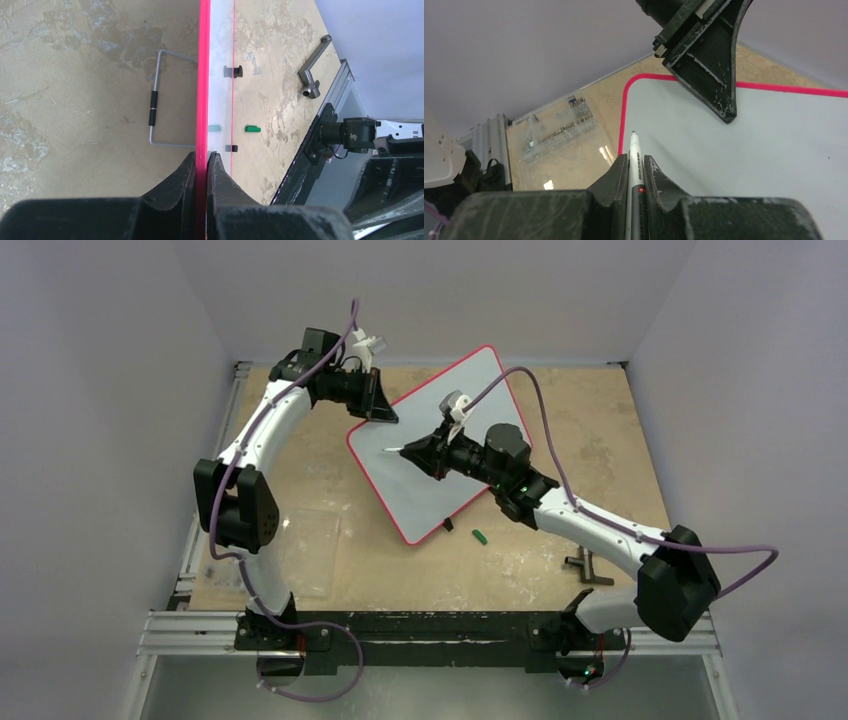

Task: Write a sentence on the whiteboard

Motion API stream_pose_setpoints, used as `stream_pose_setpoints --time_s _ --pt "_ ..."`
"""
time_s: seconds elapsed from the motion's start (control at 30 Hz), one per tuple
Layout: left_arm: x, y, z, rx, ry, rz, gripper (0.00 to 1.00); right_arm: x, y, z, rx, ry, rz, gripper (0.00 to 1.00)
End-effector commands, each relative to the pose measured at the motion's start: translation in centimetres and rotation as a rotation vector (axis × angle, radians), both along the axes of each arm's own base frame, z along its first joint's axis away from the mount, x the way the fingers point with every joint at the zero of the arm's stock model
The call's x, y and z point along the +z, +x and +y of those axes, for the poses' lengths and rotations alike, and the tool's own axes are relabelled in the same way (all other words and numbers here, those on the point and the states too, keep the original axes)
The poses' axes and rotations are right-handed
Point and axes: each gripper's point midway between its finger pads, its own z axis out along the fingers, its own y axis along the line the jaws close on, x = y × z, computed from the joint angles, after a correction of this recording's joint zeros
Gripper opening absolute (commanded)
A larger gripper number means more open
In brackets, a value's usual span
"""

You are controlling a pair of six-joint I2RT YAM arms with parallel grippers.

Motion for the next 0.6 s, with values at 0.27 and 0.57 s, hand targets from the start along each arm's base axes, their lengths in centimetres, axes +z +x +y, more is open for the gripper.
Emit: stream_pose_setpoints --time_s 0.27,0.57 --pt "-1.6 1.2 2.6 0.058 0.208 -0.132 0.00 3.7 2.5 2.5 -0.040 0.088 -0.103 0.00" --pt "-1.4 1.1 2.4 0.056 0.207 -0.135 0.00 3.0 4.2 2.4 -0.113 0.072 -0.085 0.00"
